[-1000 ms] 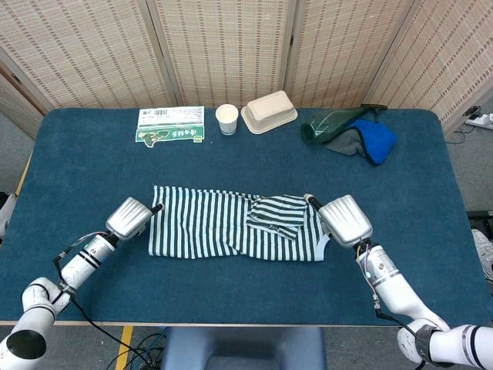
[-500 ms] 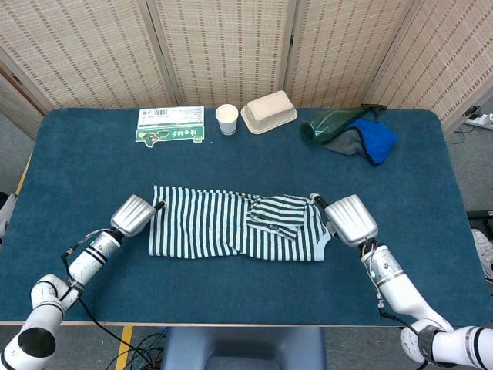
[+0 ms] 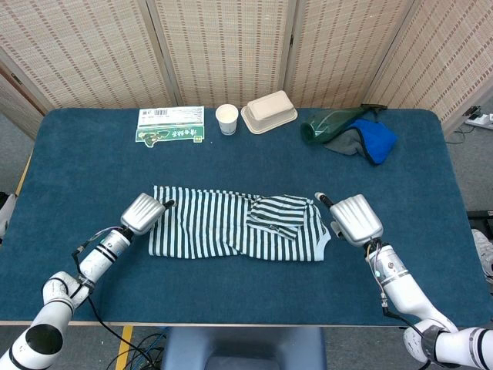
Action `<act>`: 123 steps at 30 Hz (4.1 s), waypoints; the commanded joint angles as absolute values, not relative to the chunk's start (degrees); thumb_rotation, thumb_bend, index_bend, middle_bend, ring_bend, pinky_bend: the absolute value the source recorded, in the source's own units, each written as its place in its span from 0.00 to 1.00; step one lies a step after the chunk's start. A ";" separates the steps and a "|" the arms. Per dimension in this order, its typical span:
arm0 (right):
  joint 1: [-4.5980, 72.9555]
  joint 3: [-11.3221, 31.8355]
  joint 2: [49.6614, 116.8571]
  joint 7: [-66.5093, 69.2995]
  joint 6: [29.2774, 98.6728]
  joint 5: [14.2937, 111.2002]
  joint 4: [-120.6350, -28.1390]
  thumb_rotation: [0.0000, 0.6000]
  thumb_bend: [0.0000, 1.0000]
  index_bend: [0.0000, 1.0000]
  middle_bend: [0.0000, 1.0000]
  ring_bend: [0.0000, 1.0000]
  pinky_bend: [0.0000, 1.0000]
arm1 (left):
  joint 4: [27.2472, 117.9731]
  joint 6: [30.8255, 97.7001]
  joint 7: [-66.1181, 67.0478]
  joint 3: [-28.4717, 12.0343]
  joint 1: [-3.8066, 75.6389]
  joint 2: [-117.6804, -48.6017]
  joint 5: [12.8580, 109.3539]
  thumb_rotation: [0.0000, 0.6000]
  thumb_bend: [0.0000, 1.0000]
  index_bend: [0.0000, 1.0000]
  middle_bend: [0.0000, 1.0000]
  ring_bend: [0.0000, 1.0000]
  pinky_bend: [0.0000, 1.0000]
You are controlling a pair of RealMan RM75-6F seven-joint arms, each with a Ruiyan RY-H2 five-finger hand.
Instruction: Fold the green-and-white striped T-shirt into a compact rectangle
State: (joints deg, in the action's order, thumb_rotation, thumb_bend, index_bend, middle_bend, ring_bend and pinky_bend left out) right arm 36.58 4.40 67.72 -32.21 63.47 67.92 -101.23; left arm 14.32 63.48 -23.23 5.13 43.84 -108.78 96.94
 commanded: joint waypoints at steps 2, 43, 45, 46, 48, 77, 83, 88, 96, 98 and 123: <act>36.36 4.51 67.88 -31.37 63.14 68.25 -100.58 1.00 0.37 0.16 0.89 1.00 1.00 | 14.96 63.45 -24.08 4.98 44.01 -108.57 96.51 1.00 0.22 0.41 0.93 0.84 0.85; 34.65 5.01 68.51 -27.15 62.60 72.04 -99.01 1.00 0.37 0.16 0.89 1.00 1.00 | 25.86 67.24 -18.97 3.15 40.70 -102.42 92.57 1.00 0.62 0.74 0.95 0.85 0.85; 34.50 4.97 68.54 -26.98 62.74 72.42 -99.13 1.00 0.37 0.16 0.89 1.00 1.00 | 27.93 66.80 -18.24 3.03 39.90 -100.66 92.01 1.00 0.62 0.74 0.95 0.85 0.85; 34.44 4.95 68.55 -26.95 62.80 72.59 -99.18 1.00 0.37 0.16 0.89 1.00 1.00 | 28.94 66.58 -18.04 2.94 39.58 -99.89 91.71 1.00 0.62 0.74 0.95 0.85 0.85; 34.28 4.85 68.58 -26.86 62.90 72.95 -99.34 1.00 0.37 0.16 0.89 1.00 1.00 | 31.02 66.06 -17.25 2.80 38.80 -98.20 91.09 1.00 0.62 0.74 0.95 0.85 0.85; 32.36 5.09 67.96 -27.35 64.91 75.24 -101.90 1.00 0.37 0.16 0.89 1.00 1.00 | 50.94 56.98 -10.47 -0.50 35.09 -80.65 84.54 1.00 0.62 0.73 0.94 0.85 0.85; 32.05 5.17 67.40 -26.91 65.00 75.67 -101.72 1.00 0.37 0.16 0.89 1.00 1.00 | 67.98 55.07 -1.97 -3.88 38.67 -75.22 82.84 1.00 0.62 0.73 0.94 0.85 0.85; 31.44 5.27 66.81 -25.91 65.60 76.01 -101.69 1.00 0.37 0.16 0.89 1.00 1.00 | 75.83 52.44 4.28 -6.80 41.65 -74.77 79.75 1.00 0.62 0.72 0.94 0.85 0.85; 30.32 5.55 65.41 -24.43 66.76 76.56 -101.80 1.00 0.37 0.16 0.89 1.00 1.00 | 83.55 48.11 16.30 -11.19 46.87 -77.43 70.55 1.00 0.62 0.72 0.93 0.84 0.85; 30.08 5.61 65.02 -24.19 66.92 76.58 -101.83 1.00 0.37 0.16 0.89 1.00 1.00 | 84.85 47.43 18.95 -12.12 48.19 -78.56 67.49 1.00 0.62 0.71 0.93 0.84 0.85; 29.10 6.16 64.01 -23.06 66.29 75.95 -101.09 1.00 0.37 0.16 0.89 1.00 1.00 | 85.53 56.46 46.00 -14.12 61.69 -95.37 44.37 1.00 0.62 0.69 0.92 0.83 0.85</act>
State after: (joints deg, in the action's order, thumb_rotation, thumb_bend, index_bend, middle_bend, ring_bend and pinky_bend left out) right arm 29.11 6.15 64.00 -23.07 66.30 75.96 -101.09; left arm 86.06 56.05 45.44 -14.33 61.14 -94.70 44.91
